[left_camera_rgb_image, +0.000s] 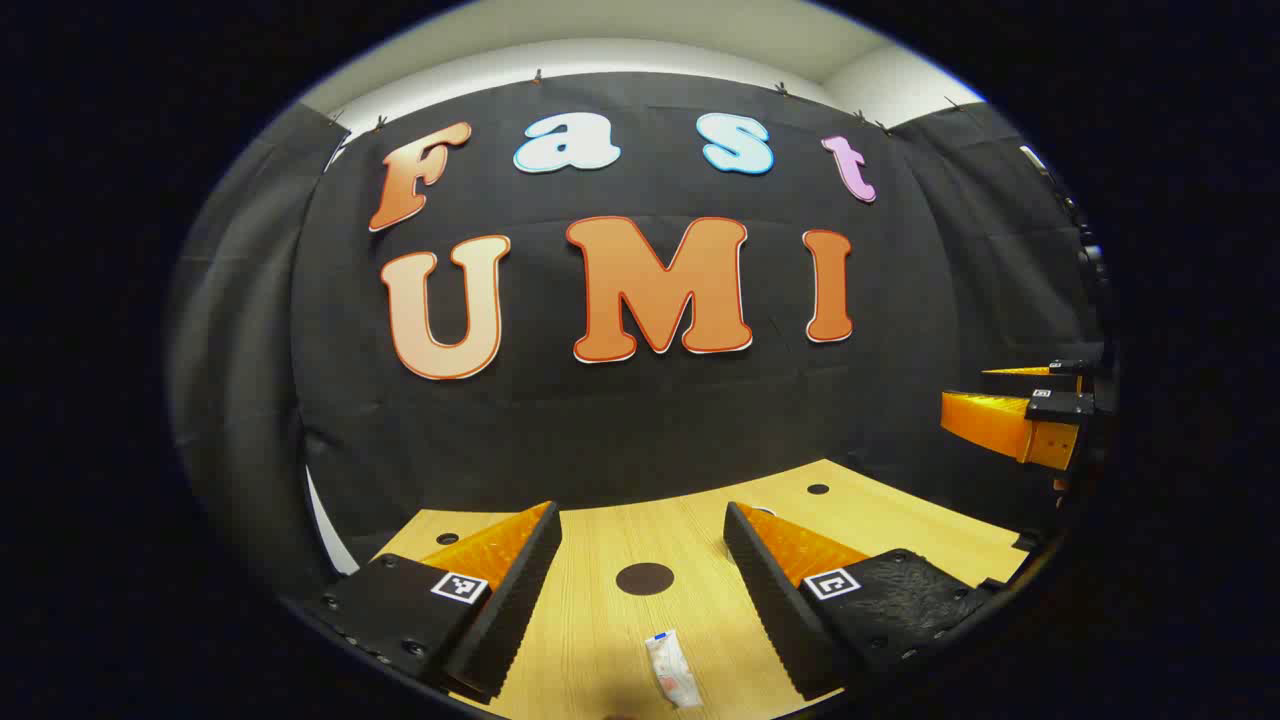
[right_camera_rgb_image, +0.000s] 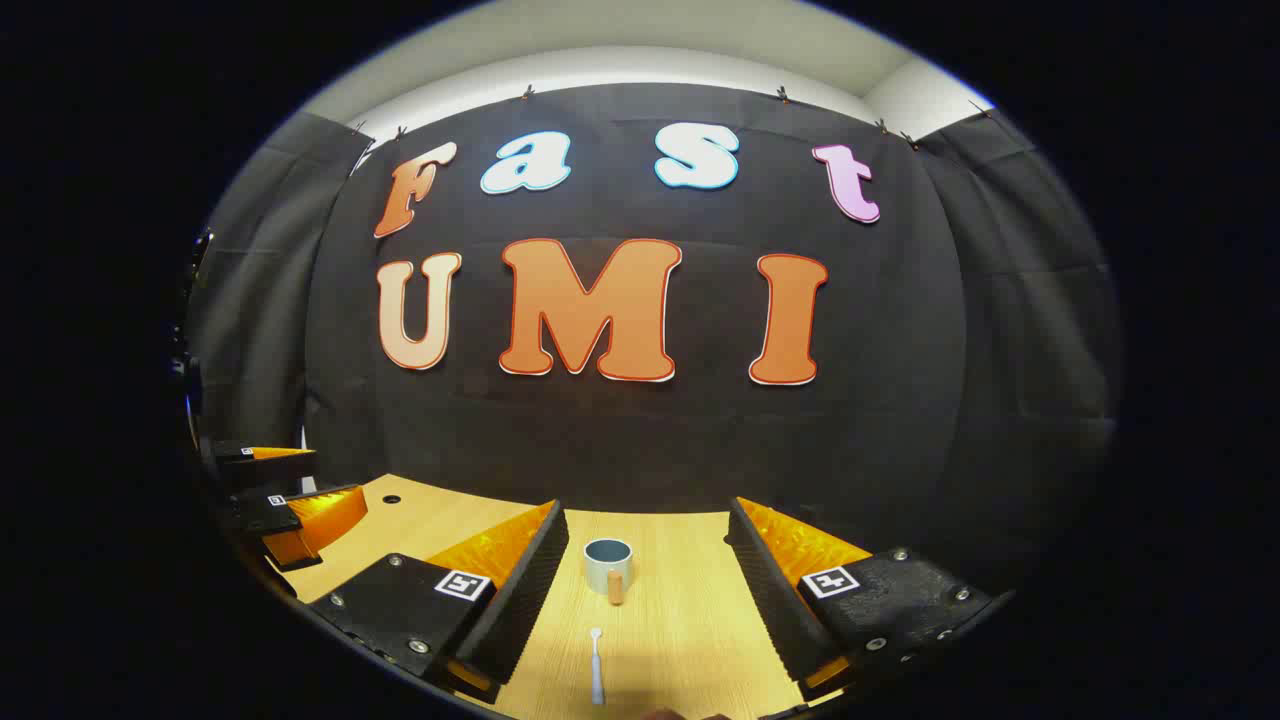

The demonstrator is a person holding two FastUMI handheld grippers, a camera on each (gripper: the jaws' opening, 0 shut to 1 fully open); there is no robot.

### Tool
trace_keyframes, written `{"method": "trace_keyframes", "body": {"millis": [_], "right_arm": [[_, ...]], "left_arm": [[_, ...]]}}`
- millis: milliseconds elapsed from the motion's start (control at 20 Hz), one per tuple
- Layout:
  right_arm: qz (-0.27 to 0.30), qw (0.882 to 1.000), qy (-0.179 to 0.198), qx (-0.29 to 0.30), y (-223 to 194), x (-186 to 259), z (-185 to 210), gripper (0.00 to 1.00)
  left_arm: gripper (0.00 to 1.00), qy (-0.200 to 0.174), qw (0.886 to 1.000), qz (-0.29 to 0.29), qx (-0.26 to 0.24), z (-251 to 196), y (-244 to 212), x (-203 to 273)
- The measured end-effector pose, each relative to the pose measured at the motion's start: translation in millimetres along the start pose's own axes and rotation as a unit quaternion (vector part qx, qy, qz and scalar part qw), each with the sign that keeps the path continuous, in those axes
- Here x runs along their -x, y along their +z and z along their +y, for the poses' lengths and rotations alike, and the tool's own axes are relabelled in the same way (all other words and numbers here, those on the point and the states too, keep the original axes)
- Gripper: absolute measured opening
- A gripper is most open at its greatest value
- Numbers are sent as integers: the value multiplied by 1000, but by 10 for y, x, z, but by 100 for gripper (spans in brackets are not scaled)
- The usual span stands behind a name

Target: Put the toothbrush and toothpaste on the desktop into the cup, then pick up the cup and place it on the coaster on the desktop.

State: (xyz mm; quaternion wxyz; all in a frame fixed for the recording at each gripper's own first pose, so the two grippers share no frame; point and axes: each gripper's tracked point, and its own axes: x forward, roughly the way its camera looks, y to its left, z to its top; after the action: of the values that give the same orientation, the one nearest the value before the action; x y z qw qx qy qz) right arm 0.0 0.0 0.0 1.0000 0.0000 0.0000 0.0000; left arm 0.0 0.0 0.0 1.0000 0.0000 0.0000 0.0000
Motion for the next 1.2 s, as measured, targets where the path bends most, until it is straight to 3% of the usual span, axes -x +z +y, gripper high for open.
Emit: {"method": "trace_keyframes", "body": {"millis": [200,450,600,850,1200], "right_arm": [[-6,1000,-11,16,3,-59,-67,98],[-15,999,23,22,22,-126,90,98],[22,998,60,-4,-206,-163,293,98],[32,998,46,23,-296,-216,262,98],[117,992,17,43,-738,-308,201,98]], "left_arm": [[99,18,1000,-16,5,55,150,8],[99,42,999,-24,22,93,258,-9],[99,43,999,-20,17,67,238,-46],[99,49,998,-27,14,128,311,-40],[99,42,999,-21,2,259,255,-67]]}}
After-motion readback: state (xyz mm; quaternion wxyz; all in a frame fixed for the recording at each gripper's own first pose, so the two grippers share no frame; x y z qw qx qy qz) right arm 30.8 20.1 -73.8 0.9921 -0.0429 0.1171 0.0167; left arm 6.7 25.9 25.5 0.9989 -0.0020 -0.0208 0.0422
